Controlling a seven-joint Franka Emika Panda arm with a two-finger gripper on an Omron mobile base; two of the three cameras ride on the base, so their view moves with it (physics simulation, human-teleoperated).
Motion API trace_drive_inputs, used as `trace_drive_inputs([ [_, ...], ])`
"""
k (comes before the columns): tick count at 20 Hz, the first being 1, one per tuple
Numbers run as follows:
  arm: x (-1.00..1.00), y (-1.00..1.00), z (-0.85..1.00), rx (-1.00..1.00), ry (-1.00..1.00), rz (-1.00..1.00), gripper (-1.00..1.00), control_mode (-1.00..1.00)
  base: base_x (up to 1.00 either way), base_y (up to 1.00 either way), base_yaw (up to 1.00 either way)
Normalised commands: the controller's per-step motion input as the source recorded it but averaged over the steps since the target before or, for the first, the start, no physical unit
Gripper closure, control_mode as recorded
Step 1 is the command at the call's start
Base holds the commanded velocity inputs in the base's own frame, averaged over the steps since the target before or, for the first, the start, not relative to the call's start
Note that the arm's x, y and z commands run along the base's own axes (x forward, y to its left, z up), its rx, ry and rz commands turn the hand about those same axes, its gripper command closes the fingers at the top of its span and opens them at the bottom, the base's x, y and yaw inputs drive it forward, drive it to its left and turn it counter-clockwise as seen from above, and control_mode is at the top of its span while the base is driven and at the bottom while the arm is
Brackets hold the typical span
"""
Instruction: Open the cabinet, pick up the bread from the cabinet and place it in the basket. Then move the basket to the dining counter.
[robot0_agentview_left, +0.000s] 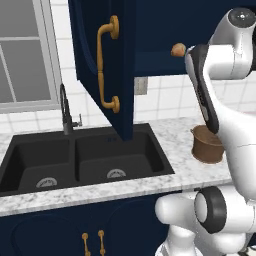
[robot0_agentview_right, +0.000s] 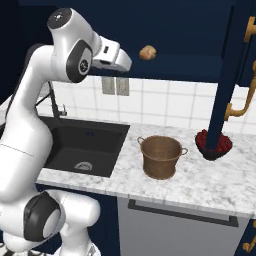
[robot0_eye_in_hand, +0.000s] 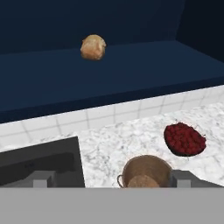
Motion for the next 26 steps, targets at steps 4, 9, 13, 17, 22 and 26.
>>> trace_drive_inputs([
  [4,0.75,0.00,0.00,0.01,0.01,0.00,-1.00,-1.00,0.00,0.00,0.00],
  [9,0.73,-0.04,0.00,0.03,0.00,0.00,-1.00,-1.00,0.00,0.00,0.00],
  [13,0.70,-0.11,0.00,0.03,0.00,0.00,-1.00,-1.00,0.00,0.00,0.00],
  [17,0.67,-0.23,0.00,0.03,0.03,0.00,-1.00,-1.00,0.00,0.00,0.00],
  [22,0.53,-0.13,0.00,0.00,0.00,0.00,-1.00,-1.00,0.00,0.00,0.00],
  [26,0.61,-0.01,-0.01,0.00,0.00,0.00,-1.00,-1.00,0.00,0.00,0.00],
])
